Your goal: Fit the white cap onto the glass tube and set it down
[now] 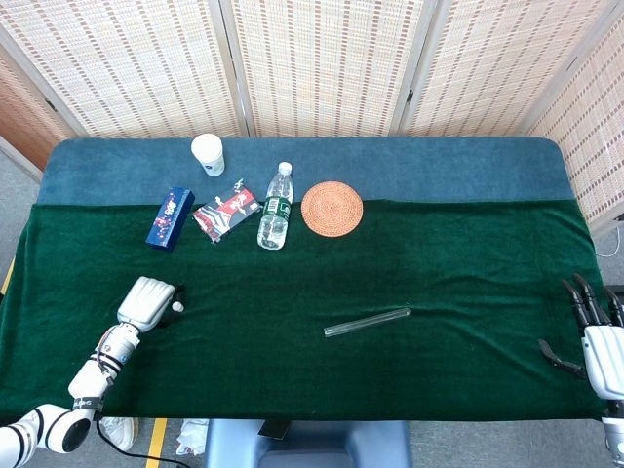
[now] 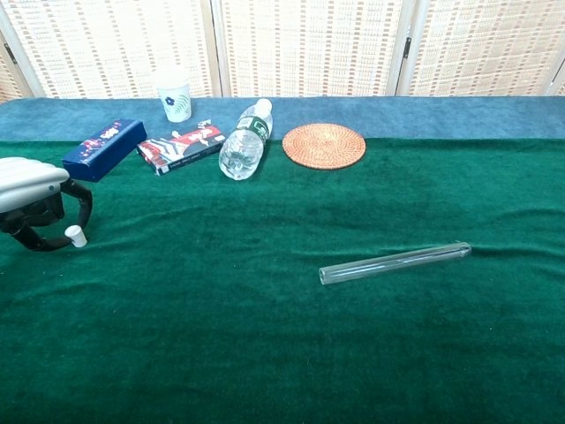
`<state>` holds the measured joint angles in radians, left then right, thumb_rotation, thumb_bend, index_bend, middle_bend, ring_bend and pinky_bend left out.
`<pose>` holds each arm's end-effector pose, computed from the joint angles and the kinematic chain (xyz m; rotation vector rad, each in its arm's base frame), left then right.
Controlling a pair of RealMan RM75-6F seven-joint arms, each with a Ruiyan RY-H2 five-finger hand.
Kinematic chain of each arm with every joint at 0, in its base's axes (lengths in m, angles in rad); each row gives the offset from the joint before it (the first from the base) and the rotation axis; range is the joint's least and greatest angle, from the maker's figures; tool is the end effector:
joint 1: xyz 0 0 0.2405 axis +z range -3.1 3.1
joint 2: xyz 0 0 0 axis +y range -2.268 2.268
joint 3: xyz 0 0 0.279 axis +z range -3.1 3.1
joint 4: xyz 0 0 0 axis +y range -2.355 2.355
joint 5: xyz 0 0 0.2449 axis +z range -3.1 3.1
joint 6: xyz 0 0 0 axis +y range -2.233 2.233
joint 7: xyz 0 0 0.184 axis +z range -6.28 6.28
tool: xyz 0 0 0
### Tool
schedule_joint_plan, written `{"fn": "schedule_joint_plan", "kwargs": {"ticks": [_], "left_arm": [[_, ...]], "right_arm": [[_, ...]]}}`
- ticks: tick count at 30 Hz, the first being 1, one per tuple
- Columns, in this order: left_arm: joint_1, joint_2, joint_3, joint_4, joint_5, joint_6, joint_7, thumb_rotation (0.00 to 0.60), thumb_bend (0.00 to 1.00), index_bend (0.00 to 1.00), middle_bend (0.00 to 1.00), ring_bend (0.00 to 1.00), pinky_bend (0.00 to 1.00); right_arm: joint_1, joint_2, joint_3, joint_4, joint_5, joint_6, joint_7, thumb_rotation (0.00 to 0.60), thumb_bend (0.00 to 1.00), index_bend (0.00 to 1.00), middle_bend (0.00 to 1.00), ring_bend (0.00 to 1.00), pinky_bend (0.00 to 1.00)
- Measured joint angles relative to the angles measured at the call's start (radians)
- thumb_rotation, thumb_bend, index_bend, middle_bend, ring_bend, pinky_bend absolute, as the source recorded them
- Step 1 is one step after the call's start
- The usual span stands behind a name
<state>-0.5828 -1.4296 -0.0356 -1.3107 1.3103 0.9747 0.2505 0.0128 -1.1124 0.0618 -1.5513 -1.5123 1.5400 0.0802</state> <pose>-0.2864 0.3788 -0.0201 -1.8911 -0.7882 -0.6519 -0.3672 -0.2034 0.1570 1.3090 -0.8983 0.9127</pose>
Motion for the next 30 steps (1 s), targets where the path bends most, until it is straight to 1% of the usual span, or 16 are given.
{"fn": "schedule_joint_plan", "kwargs": {"ticks": [6,10,12,13,15,17,18,19,20,22,24,28,30], "left_arm": [[0.003,-0.004,-0.002,0.011,0.016,0.011,-0.025,0.600,0.41,0.57,0.98,0.86,0.76],[0.004,0.006,-0.007,0.005,0.024,0.019,-0.048,0.600,0.42,0.57,0.98,0.86,0.76],[0.006,0.013,-0.010,-0.003,0.031,0.025,-0.071,0.600,0.43,0.57,0.98,0.86,0.76],[0.006,0.017,-0.012,-0.008,0.034,0.027,-0.083,0.600,0.43,0.57,0.98,0.86,0.76],[0.009,0.032,-0.015,-0.024,0.041,0.033,-0.116,0.600,0.43,0.57,0.98,0.86,0.76],[0.013,0.052,-0.019,-0.048,0.052,0.045,-0.149,0.600,0.43,0.57,0.98,0.86,0.76],[0.015,0.062,-0.020,-0.060,0.057,0.052,-0.161,0.600,0.43,0.57,0.98,0.86,0.76],[0.018,0.071,-0.021,-0.072,0.063,0.060,-0.171,0.600,0.44,0.57,0.98,0.86,0.76],[0.023,0.083,-0.022,-0.085,0.071,0.071,-0.181,0.600,0.44,0.57,0.98,0.86,0.76],[0.030,0.098,-0.021,-0.103,0.081,0.087,-0.188,0.600,0.44,0.57,0.98,0.86,0.76],[0.038,0.112,-0.019,-0.122,0.093,0.103,-0.193,0.600,0.44,0.57,0.98,0.86,0.76],[0.050,0.131,-0.009,-0.147,0.115,0.120,-0.197,0.600,0.44,0.57,0.98,0.86,0.76],[0.054,0.137,-0.005,-0.156,0.122,0.124,-0.195,0.600,0.44,0.57,0.98,0.86,0.76]], "right_arm": [[0.004,0.000,0.000,-0.001,-0.002,-0.005,0.001,0.512,0.33,0.00,0.06,0.26,0.00],[0.014,0.001,0.000,-0.007,-0.025,-0.006,-0.010,0.510,0.33,0.00,0.11,0.29,0.00],[0.026,0.003,-0.003,-0.013,-0.045,-0.013,-0.019,0.511,0.34,0.00,0.14,0.32,0.02],[0.037,0.005,-0.004,-0.020,-0.062,-0.022,-0.026,0.511,0.34,0.00,0.17,0.34,0.06],[0.059,0.009,-0.007,-0.035,-0.087,-0.043,-0.038,0.519,0.34,0.00,0.22,0.39,0.16],[0.088,0.012,-0.009,-0.056,-0.112,-0.075,-0.064,0.530,0.33,0.00,0.29,0.47,0.28],[0.105,0.012,-0.010,-0.068,-0.123,-0.097,-0.085,0.533,0.33,0.00,0.33,0.53,0.36],[0.118,0.012,-0.011,-0.078,-0.129,-0.115,-0.102,0.534,0.33,0.00,0.35,0.57,0.40],[0.133,0.011,-0.011,-0.088,-0.135,-0.136,-0.120,0.534,0.33,0.02,0.40,0.64,0.49],[0.169,0.003,-0.011,-0.112,-0.147,-0.188,-0.167,0.537,0.33,0.07,0.51,0.75,0.63],[0.201,-0.013,-0.009,-0.127,-0.156,-0.230,-0.210,0.537,0.34,0.13,0.60,0.81,0.71],[0.266,-0.088,-0.002,-0.136,-0.157,-0.316,-0.284,0.541,0.33,0.24,0.75,0.95,0.87],[0.293,-0.124,0.004,-0.130,-0.144,-0.356,-0.302,0.540,0.34,0.29,0.80,0.99,0.92]]}}
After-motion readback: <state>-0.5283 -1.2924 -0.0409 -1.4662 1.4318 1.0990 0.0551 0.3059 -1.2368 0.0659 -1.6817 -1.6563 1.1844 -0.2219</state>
